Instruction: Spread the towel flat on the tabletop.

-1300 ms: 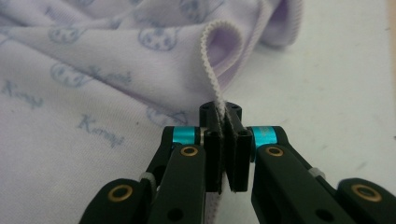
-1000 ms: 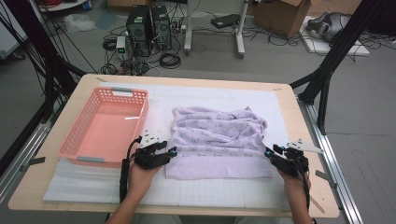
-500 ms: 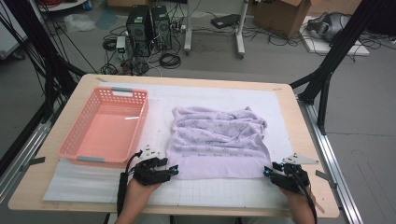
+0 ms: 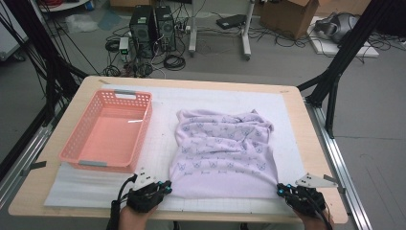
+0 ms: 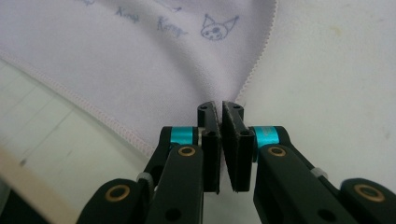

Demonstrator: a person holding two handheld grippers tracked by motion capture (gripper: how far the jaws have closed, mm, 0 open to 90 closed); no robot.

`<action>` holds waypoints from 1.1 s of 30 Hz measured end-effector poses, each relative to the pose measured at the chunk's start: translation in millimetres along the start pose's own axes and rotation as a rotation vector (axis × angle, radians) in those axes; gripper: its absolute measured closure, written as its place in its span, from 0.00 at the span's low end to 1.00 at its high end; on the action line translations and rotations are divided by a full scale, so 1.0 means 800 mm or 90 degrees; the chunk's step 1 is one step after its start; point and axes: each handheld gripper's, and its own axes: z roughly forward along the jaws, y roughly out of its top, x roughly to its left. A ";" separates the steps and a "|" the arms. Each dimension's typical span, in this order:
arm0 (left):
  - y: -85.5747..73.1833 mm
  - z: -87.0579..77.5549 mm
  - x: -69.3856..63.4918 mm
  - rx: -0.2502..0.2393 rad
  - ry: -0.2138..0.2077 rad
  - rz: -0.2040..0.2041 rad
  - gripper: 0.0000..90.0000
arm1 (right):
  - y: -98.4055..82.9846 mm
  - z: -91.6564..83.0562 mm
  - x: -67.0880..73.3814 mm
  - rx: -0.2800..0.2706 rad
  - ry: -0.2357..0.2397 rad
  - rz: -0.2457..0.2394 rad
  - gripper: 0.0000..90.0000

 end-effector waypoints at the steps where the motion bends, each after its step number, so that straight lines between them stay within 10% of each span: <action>1: -0.003 -0.005 -0.001 -0.003 -0.003 0.001 0.96 | -0.003 -0.006 0.003 -0.005 0.007 0.004 0.95; 15: -0.037 -0.051 -0.027 0.012 -0.080 0.018 0.96 | -0.051 -0.059 0.026 -0.006 0.041 -0.002 0.95; 21: -0.015 -0.038 -0.008 -0.037 -0.081 -0.017 0.52 | -0.039 -0.058 0.022 -0.040 0.036 0.009 0.73; 33: 0.013 0.028 0.001 -0.013 -0.050 -0.030 0.48 | 0.007 0.013 0.005 -0.011 -0.033 0.020 0.65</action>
